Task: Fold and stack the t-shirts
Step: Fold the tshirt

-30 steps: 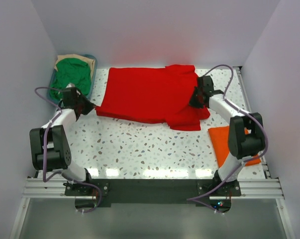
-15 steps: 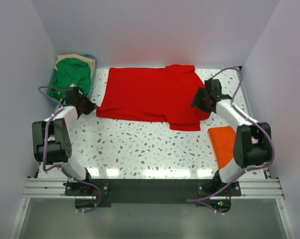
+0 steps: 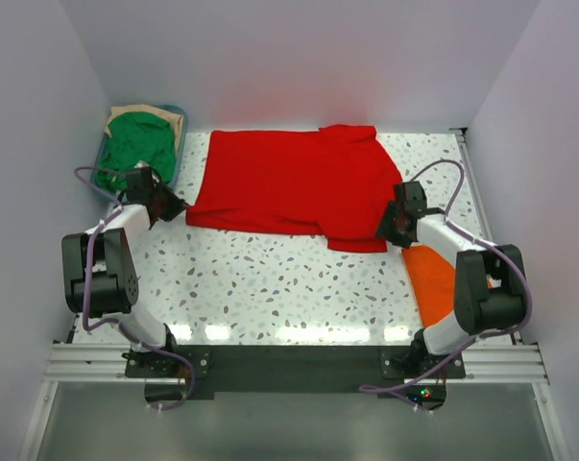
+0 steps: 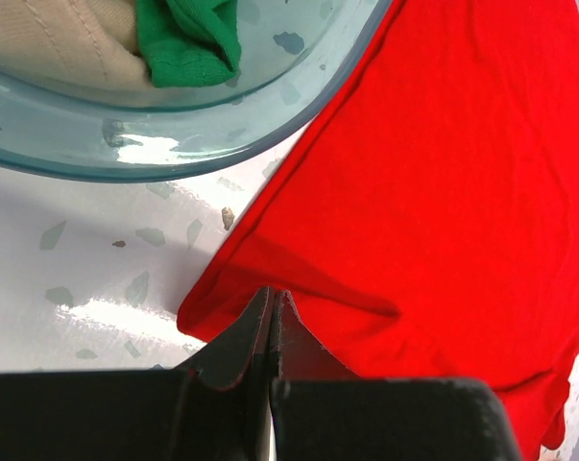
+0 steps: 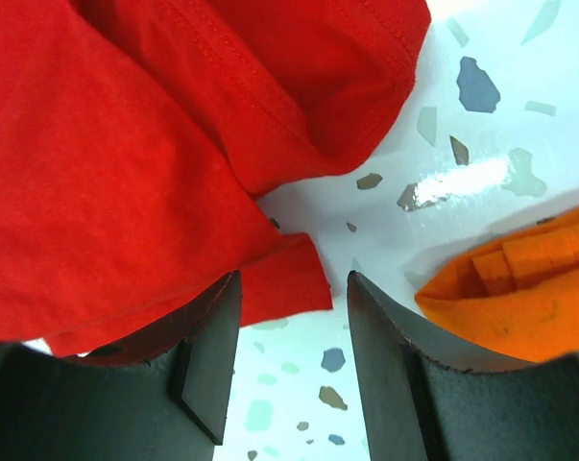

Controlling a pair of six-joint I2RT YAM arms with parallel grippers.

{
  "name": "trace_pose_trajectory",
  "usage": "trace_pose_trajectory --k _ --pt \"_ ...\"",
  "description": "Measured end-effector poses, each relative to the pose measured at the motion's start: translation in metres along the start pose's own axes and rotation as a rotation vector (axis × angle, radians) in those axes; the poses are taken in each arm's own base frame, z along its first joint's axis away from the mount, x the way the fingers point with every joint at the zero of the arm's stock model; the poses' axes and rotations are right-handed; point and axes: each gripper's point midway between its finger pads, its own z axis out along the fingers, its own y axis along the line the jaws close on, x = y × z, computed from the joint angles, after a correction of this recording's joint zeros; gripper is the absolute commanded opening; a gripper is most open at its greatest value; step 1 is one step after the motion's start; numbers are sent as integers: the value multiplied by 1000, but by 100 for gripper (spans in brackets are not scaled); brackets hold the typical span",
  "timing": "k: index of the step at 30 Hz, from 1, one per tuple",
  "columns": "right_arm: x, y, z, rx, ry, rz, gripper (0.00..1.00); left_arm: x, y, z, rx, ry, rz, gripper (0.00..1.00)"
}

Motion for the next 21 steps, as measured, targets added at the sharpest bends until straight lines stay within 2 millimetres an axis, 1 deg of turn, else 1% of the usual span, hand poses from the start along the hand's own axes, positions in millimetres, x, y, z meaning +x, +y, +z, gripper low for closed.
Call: trace_pose_trajectory --k 5,6,7,8,11,13,14,16,17,21 --pt "12 -4 23 29 48 -9 50 0 0 0 1 0 0 0" --pt "8 -1 23 20 39 -6 49 0 0 0 1 0 0 0" --pt "5 2 25 10 28 -4 46 0 0 0 1 1 0 0" --pt "3 3 28 7 26 -4 38 0 0 0 1 1 0 0" --pt "0 7 31 -6 13 3 29 0 0 0 2 1 0 0" --pt "0 7 31 -9 12 3 19 0 0 0 2 2 0 0" --pt "1 7 32 -9 12 7 11 0 0 0 2 2 0 0" --pt "2 8 32 -16 8 9 3 0 -1 0 3 2 1 0" --pt "4 7 30 -19 9 11 0 1 -1 0 3 2 1 0" --pt "15 3 19 -31 22 11 0 5 -1 -3 4 6 4 0"
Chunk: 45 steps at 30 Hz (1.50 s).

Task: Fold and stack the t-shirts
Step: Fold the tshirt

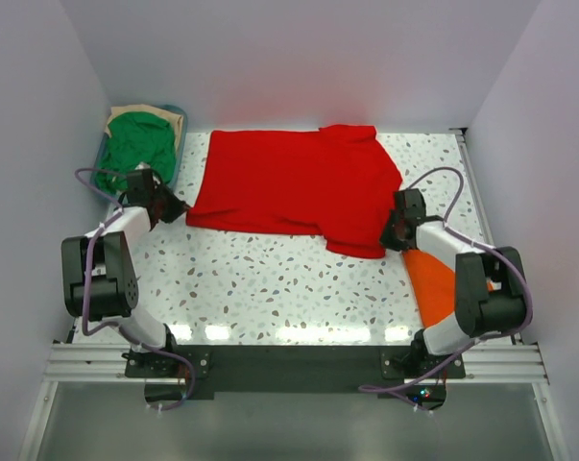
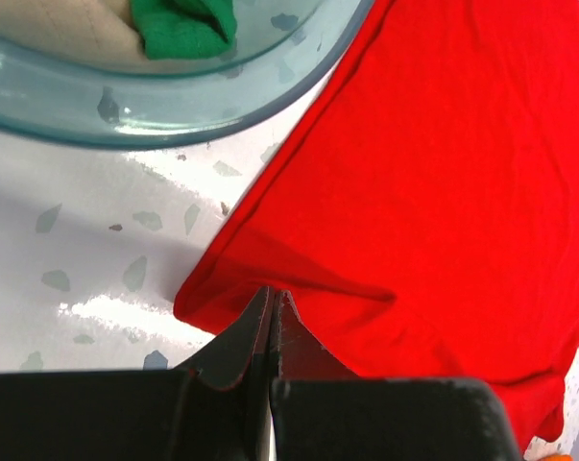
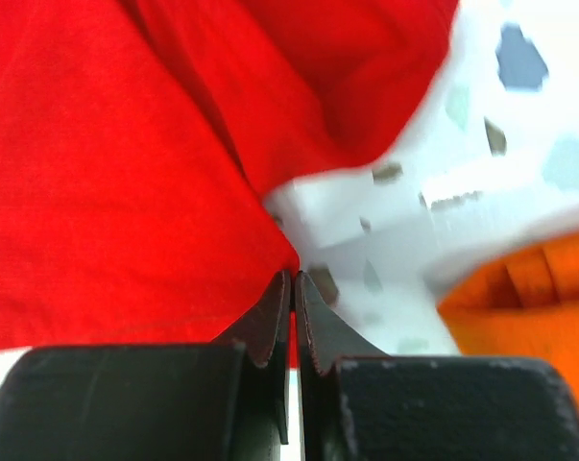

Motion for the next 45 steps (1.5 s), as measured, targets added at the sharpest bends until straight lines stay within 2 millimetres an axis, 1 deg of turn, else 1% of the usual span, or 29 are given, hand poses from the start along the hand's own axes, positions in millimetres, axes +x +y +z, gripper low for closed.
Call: trace_pose_trajectory --k 3,7,10,11,13,18,20,25,28,33,36,38,42,45 --pt "3 0 -20 -26 -10 4 0 3 1 -6 1 -5 2 0" --pt "-9 8 -56 -91 -79 15 0 6 1 -20 6 -20 7 0" --pt "-19 15 -88 -160 -151 26 0 9 1 -31 12 -37 11 0" --pt "-19 16 -98 -182 -168 28 0 11 2 -36 14 -43 11 0" --pt "-15 17 -110 -215 -181 34 0 15 4 -44 16 -50 12 0" --pt "16 8 -134 -265 -152 52 0 28 13 -65 17 -75 15 0" --pt "26 5 -145 -287 -151 61 0 35 18 -74 10 -83 14 0" --pt "41 1 -179 -358 -184 85 0 45 31 -90 -14 -114 9 0" --pt "52 -1 -194 -394 -186 97 0 50 43 -98 -53 -130 4 0" --pt "67 -3 -203 -424 -148 111 0 56 60 -104 -120 -145 -2 0" --pt "69 -3 -200 -413 -129 112 0 58 65 -103 -136 -141 -3 0" --pt "70 -3 -193 -393 -101 113 0 60 67 -100 -144 -132 -4 0" --pt "66 0 -172 -326 -24 109 0 64 72 -84 -184 -70 -10 0" --pt "52 6 -156 -286 8 102 0 55 64 -70 -197 -40 -8 0"
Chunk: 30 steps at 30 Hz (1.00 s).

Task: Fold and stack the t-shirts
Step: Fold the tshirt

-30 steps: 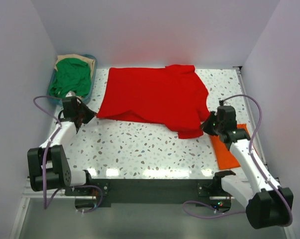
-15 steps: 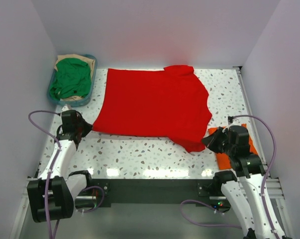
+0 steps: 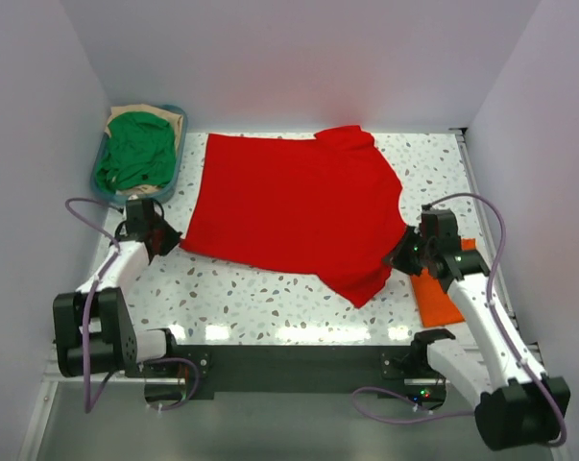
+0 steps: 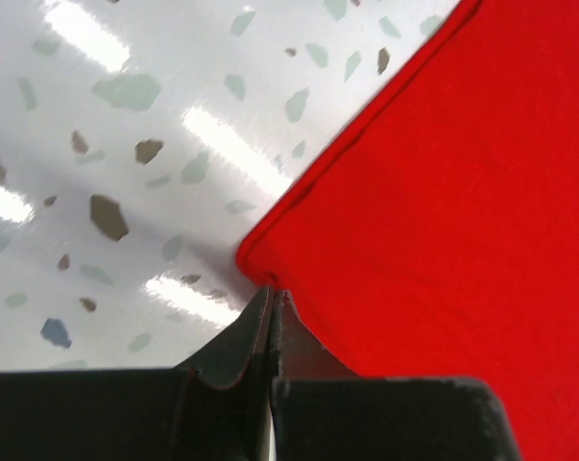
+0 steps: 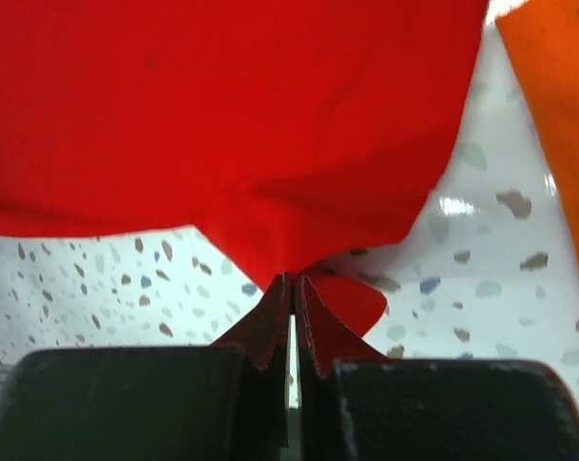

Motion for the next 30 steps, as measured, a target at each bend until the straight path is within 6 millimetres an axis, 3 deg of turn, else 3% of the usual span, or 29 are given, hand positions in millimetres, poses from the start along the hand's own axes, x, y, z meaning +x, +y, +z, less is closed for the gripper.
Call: trace_pose_trajectory --k 8,15,22,30 --pt "-57 26 45 43 -5 -24 0 -38 -51 31 34 4 28 0" --pt "-91 42 71 41 -24 -30 0 -59 -85 57 54 6 48 0" --pt "-124 41 85 47 -57 -2 0 -71 -101 75 57 11 53 0" --pt "-140 34 98 47 -55 29 0 -76 -108 91 52 19 46 0"
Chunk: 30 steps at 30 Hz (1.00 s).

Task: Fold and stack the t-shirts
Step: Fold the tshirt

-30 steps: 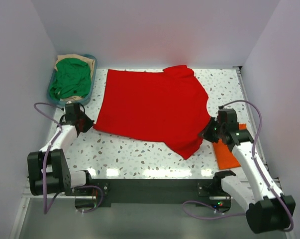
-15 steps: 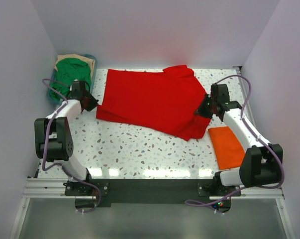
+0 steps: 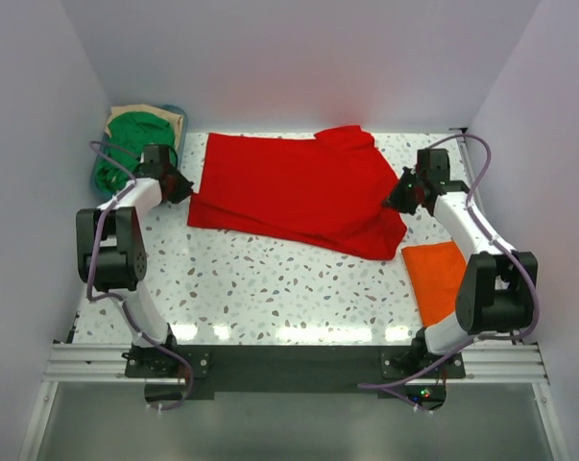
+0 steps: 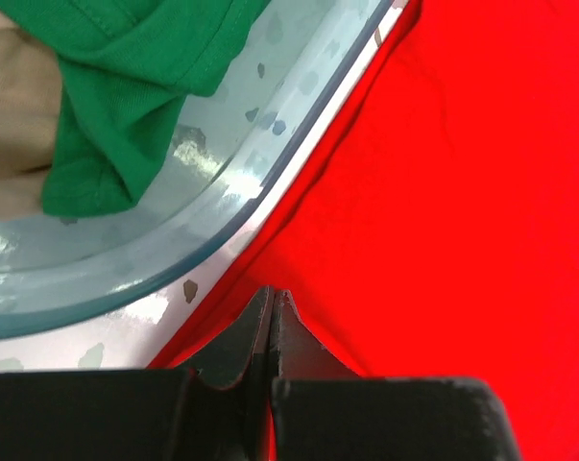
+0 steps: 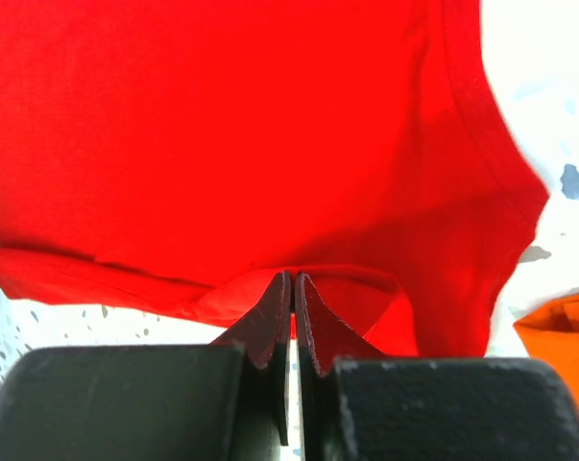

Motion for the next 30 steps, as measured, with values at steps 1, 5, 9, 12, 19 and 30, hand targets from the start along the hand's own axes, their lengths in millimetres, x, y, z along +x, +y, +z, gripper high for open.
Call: trace_pose_trajectory --k 1,5,9,12,19,30 --pt "-1 -1 1 1 1 4 0 -1 -1 1 0 0 -2 0" --pt "-7 -8 6 -3 2 27 0 -3 -3 8 -1 2 -8 0" --pt "-16 -16 8 -2 -9 52 0 -3 -3 12 -2 7 -9 0" --pt "-22 -17 8 -8 -15 62 0 -2 -5 14 1 10 -8 0" --pt "-40 -9 19 -21 -25 60 0 -3 -8 17 11 13 -7 0" --pt "-68 7 35 -44 -32 45 0 1 -9 22 16 28 -8 0"
